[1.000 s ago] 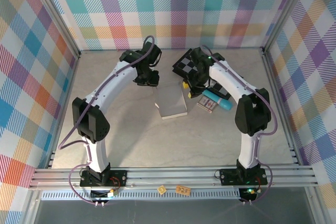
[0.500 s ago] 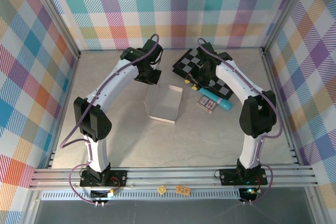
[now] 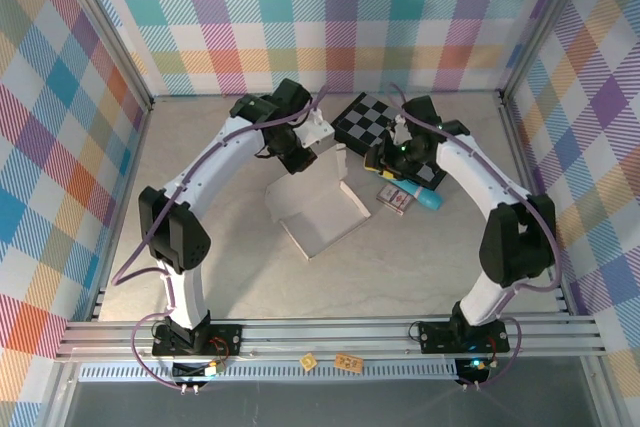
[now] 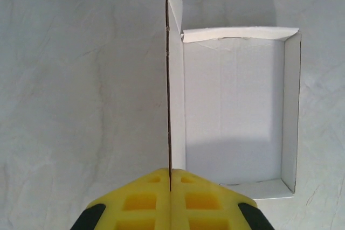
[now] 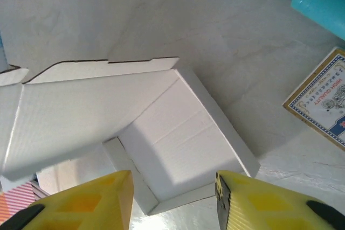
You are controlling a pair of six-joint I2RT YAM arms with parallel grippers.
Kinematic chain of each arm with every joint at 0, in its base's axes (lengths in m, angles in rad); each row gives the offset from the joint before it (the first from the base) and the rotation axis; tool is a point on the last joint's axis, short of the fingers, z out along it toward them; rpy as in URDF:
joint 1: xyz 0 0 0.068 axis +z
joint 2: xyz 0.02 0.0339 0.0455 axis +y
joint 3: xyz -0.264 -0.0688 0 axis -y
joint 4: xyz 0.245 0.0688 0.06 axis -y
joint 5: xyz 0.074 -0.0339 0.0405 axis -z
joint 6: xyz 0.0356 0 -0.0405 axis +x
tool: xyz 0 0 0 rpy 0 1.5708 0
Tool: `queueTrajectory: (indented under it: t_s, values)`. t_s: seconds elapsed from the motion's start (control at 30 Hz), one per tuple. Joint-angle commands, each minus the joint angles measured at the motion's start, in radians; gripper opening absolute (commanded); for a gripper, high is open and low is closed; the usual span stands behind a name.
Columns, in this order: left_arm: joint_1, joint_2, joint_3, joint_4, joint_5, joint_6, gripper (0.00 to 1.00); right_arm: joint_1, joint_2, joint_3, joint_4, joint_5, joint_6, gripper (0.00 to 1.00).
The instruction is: Fold the paper box
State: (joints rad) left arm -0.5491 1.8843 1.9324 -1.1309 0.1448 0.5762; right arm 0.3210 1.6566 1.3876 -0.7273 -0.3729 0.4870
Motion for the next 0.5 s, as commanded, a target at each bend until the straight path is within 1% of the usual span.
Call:
queueTrajectory:
  t_s: [0.0, 0.07, 0.1, 0.17, 0.2, 0.23, 0.33, 0.47]
  values:
    - [0.0, -0.06, 0.013, 0.012, 0.089, 0.227, 0.0, 0.005, -0.113, -0.087, 0.132, -0.001, -0.085, 0.45]
    - [0.003, -0.051, 0.039, -0.005, 0.118, 0.283, 0.0, 0.005, -0.178, -0.169, 0.226, 0.005, -0.113, 0.46]
    - [0.005, -0.047, 0.044, -0.021, 0.154, 0.325, 0.0, 0.006, -0.212, -0.212, 0.272, 0.007, -0.132, 0.46]
    - [0.006, -0.048, 0.022, -0.012, 0.181, 0.356, 0.0, 0.006, -0.265, -0.286, 0.354, 0.019, -0.179, 0.47]
    - [0.006, -0.047, 0.009, -0.007, 0.187, 0.362, 0.02, 0.004, -0.29, -0.324, 0.399, 0.028, -0.203, 0.47]
    - [0.006, -0.043, -0.001, -0.005, 0.19, 0.362, 0.06, 0.006, -0.31, -0.359, 0.434, 0.043, -0.223, 0.49]
    - [0.002, -0.037, -0.031, 0.028, 0.185, 0.337, 0.12, 0.006, -0.331, -0.419, 0.502, 0.068, -0.302, 0.55]
    - [-0.016, -0.071, -0.086, 0.184, 0.092, 0.237, 0.23, 0.005, -0.298, -0.432, 0.511, 0.045, -0.425, 0.59]
